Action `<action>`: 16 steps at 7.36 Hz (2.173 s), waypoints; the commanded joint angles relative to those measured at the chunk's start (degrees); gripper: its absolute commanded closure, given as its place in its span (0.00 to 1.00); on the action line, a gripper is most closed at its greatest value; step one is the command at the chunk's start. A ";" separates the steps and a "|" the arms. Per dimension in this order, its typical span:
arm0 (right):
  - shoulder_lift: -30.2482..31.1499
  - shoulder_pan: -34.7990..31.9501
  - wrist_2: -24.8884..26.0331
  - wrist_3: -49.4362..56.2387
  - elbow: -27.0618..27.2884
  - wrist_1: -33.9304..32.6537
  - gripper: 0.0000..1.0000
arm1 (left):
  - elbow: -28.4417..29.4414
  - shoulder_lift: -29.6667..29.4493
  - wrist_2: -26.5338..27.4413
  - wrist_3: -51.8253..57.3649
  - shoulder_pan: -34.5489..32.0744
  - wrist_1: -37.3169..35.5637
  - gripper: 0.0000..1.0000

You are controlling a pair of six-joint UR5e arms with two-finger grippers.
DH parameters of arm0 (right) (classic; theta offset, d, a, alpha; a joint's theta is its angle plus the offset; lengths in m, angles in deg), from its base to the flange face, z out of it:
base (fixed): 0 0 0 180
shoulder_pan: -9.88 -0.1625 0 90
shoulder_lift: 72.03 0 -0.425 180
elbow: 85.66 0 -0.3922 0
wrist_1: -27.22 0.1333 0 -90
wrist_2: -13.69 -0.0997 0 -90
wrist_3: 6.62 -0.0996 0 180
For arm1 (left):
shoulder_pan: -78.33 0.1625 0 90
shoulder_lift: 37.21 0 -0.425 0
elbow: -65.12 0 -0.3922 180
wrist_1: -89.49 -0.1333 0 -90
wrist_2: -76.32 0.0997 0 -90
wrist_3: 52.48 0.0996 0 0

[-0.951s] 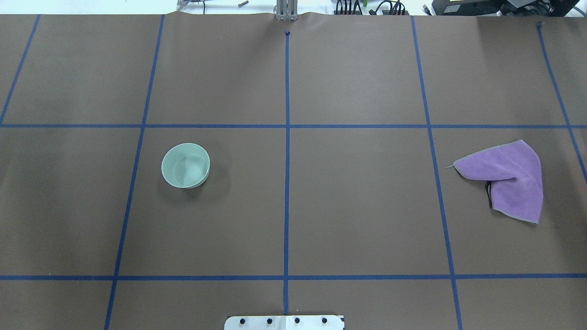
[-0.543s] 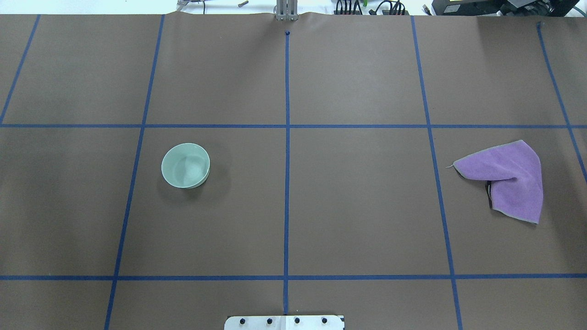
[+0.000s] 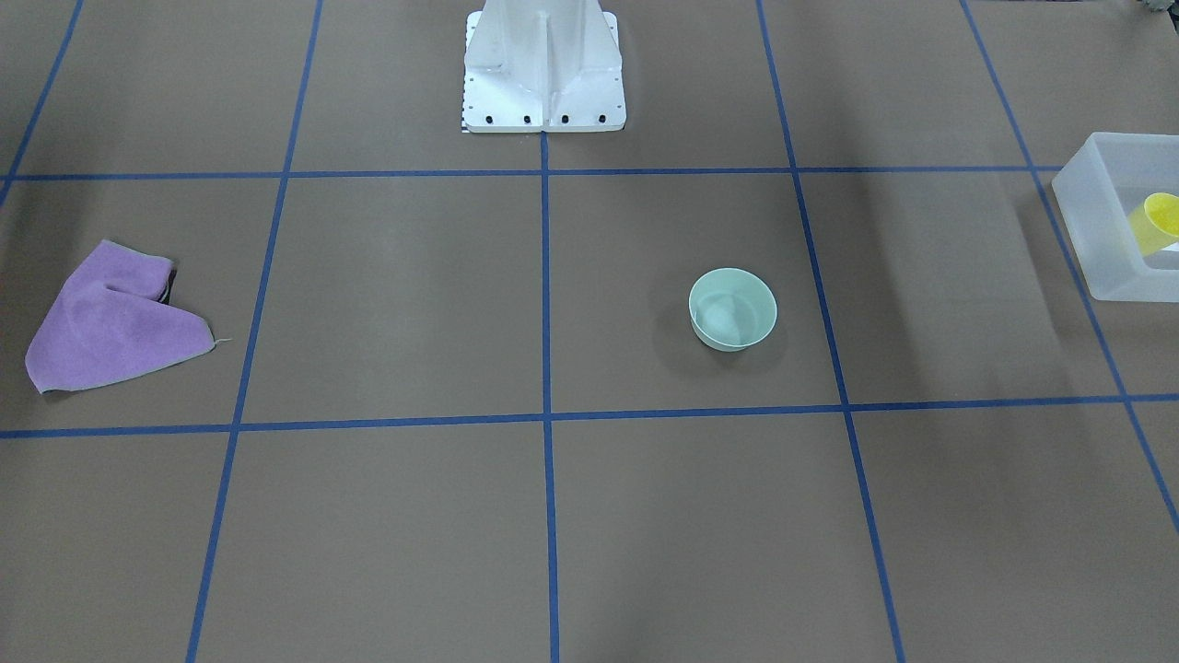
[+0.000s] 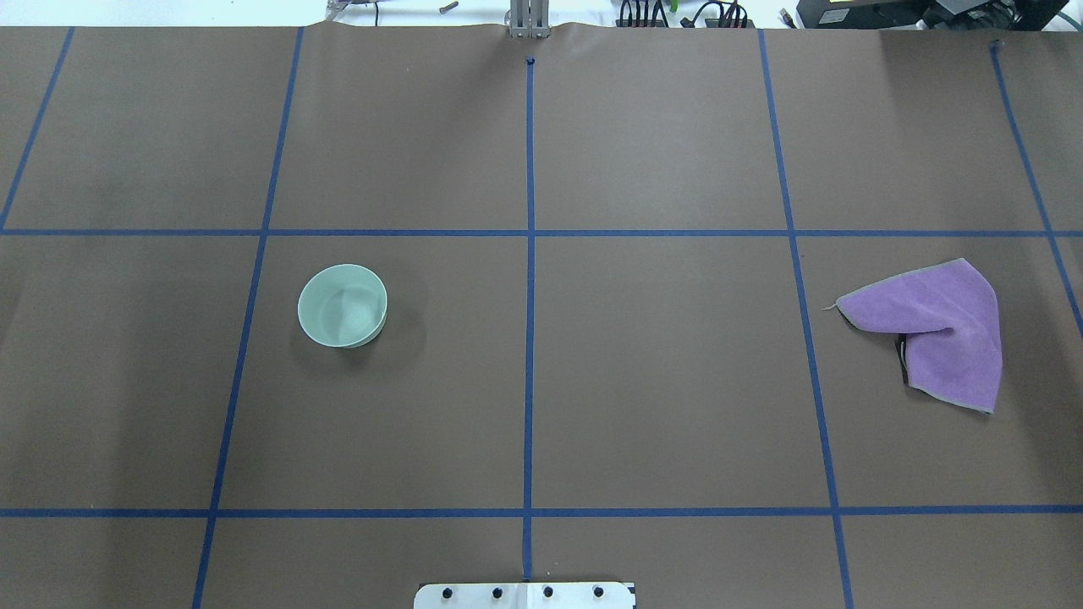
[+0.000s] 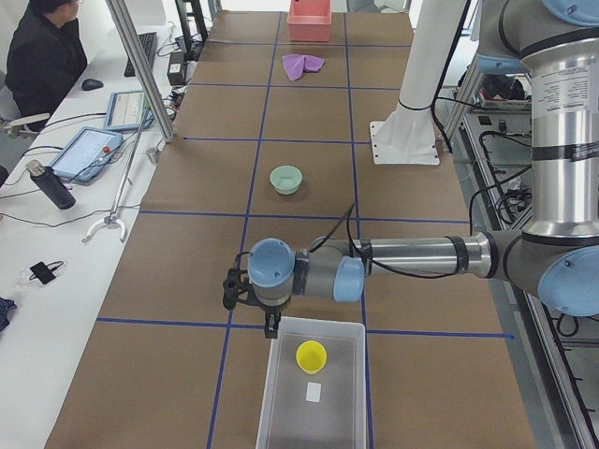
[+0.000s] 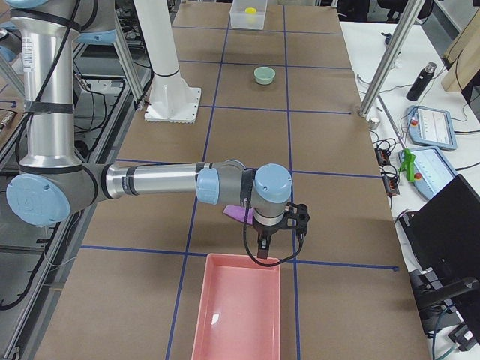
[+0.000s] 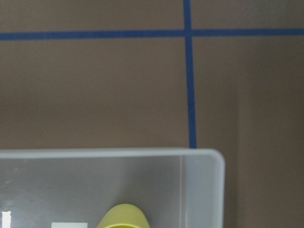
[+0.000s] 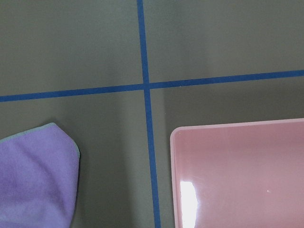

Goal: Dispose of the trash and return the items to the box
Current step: 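Reach the right gripper to the purple cloth and pinch its corner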

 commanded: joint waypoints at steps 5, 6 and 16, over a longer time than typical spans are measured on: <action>-0.83 17.91 -6.21 -18.89 -0.13 9.85 0.00 | -10.31 -9.14 0.04 -22.00 5.52 -7.92 0.03; -0.83 22.21 -5.95 -28.65 -0.65 17.04 0.00 | -10.31 -9.24 -0.04 -23.41 6.31 -7.48 0.03; -5.85 34.39 2.67 -34.20 -7.95 23.18 1.00 | -9.78 -9.59 0.13 -32.03 11.51 -0.88 0.03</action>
